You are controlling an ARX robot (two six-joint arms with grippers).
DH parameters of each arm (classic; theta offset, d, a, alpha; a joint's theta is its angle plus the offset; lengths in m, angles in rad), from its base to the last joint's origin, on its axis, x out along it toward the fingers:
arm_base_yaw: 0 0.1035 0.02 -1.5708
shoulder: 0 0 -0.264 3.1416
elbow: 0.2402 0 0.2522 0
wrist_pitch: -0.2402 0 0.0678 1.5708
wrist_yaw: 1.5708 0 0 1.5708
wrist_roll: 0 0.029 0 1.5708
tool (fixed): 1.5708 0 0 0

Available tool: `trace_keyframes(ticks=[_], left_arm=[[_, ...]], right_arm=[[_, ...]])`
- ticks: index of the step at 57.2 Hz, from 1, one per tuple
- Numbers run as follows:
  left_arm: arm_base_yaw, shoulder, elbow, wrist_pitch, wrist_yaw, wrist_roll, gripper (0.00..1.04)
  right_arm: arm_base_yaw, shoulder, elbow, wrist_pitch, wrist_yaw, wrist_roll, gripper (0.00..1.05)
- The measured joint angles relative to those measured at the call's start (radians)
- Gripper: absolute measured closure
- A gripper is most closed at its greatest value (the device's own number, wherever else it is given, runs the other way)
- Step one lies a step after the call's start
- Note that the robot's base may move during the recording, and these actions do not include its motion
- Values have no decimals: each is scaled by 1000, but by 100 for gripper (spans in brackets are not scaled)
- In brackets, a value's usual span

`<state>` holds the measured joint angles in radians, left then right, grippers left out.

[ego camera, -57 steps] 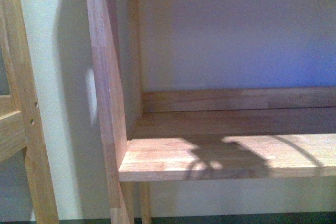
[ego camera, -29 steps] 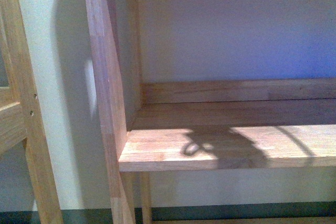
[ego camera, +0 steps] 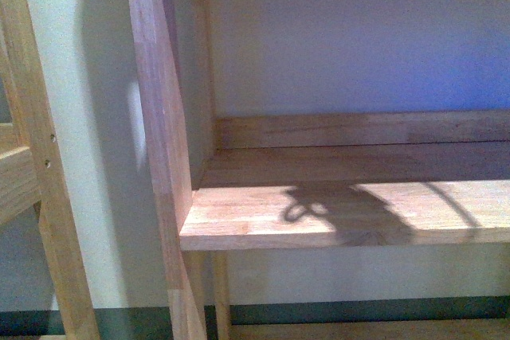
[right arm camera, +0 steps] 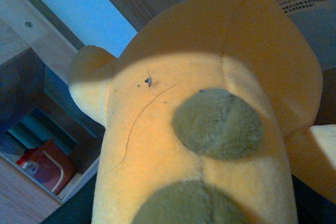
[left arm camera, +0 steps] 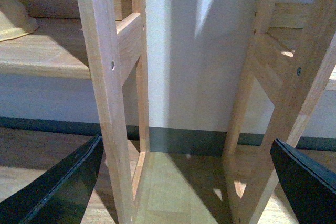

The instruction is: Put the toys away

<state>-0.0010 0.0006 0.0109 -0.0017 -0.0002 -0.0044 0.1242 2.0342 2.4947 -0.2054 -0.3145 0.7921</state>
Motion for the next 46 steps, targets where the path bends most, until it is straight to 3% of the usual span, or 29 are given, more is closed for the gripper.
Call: trace_keyframes(ticks=[14, 27, 46], left_arm=[[0, 0, 0, 0, 0, 0, 6], [0, 0, 0, 0, 0, 0, 6], [0, 0, 0, 0, 0, 0, 6]], right_arm=[[12, 0, 39, -30, 35, -33, 0], [32, -21, 41, -29, 79, -79, 0], [35, -177, -140, 56, 81, -97, 0]])
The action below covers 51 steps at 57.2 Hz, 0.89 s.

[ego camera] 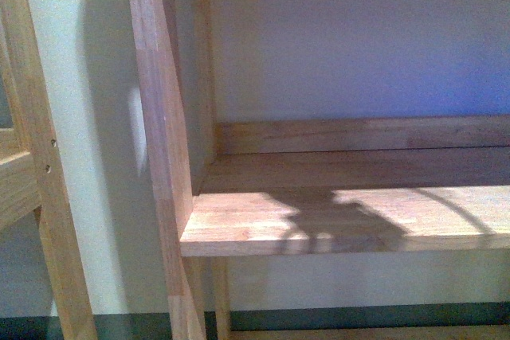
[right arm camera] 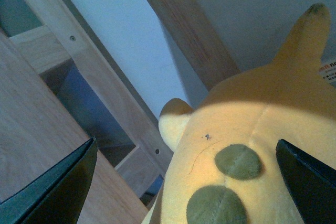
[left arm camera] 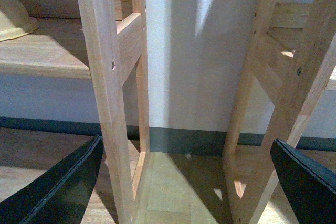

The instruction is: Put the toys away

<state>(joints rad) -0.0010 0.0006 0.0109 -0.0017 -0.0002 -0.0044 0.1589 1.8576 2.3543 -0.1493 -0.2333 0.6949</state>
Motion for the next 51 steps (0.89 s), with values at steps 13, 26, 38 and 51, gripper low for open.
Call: trace_keyframes(ticks=[13, 26, 38, 51], left_arm=[[0, 0, 0, 0, 0, 0, 6], [0, 0, 0, 0, 0, 0, 6], [0, 0, 0, 0, 0, 0, 6], [0, 0, 0, 0, 0, 0, 6]], right_arm=[[-8, -80, -129, 45, -7, -8, 0], [-12, -196, -278, 86, -7, -28, 0], [23, -446, -580, 186, 41, -152, 0], [43, -708, -921, 297, 107, -349, 0]])
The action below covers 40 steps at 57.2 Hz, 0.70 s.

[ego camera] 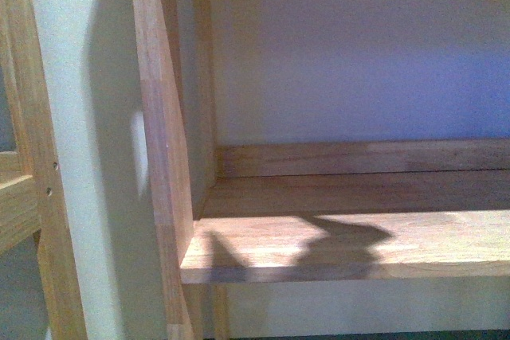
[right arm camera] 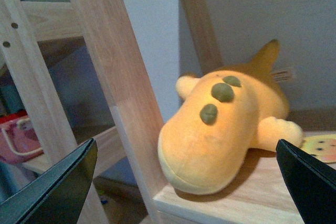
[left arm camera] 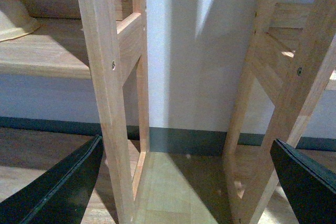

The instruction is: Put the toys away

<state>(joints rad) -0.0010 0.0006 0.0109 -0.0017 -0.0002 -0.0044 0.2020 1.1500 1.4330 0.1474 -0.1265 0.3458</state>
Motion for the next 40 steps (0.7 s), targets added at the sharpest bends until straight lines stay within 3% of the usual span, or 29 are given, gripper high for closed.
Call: trace_keyframes(ticks=[19, 40], left_arm=[[0, 0, 0, 0, 0, 0, 6], [0, 0, 0, 0, 0, 0, 6]], right_arm=[[-66, -376, -414, 41, -49, -76, 0], [-365, -731, -869, 59, -183, -80, 0]])
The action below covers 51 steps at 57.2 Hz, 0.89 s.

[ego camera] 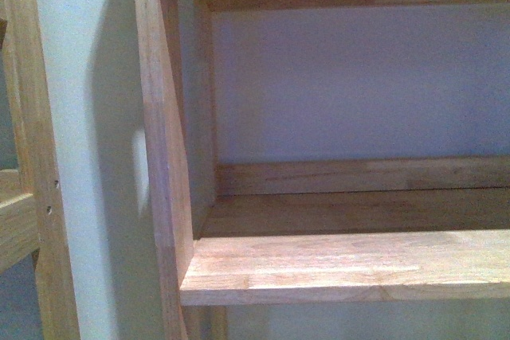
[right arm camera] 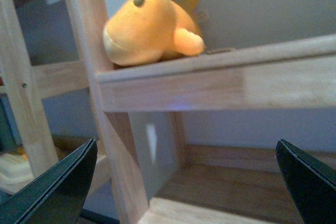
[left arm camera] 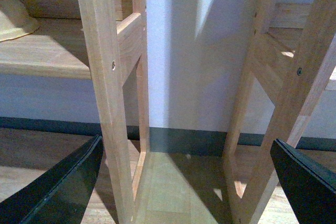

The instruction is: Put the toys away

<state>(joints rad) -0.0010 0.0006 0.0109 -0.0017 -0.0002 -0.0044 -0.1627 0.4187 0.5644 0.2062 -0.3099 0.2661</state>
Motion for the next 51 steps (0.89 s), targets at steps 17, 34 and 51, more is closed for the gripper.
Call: trace_keyframes(ticks=[17, 34, 51], left_arm=[[0, 0, 0, 0, 0, 0, 6], [0, 0, 0, 0, 0, 0, 6], [0, 0, 0, 0, 0, 0, 6]], right_arm=[[94, -102, -92, -329, 264, -189, 23], [159, -203, -270, -290, 304, -249, 68], [159, -282, -401, -243, 306, -259, 89]])
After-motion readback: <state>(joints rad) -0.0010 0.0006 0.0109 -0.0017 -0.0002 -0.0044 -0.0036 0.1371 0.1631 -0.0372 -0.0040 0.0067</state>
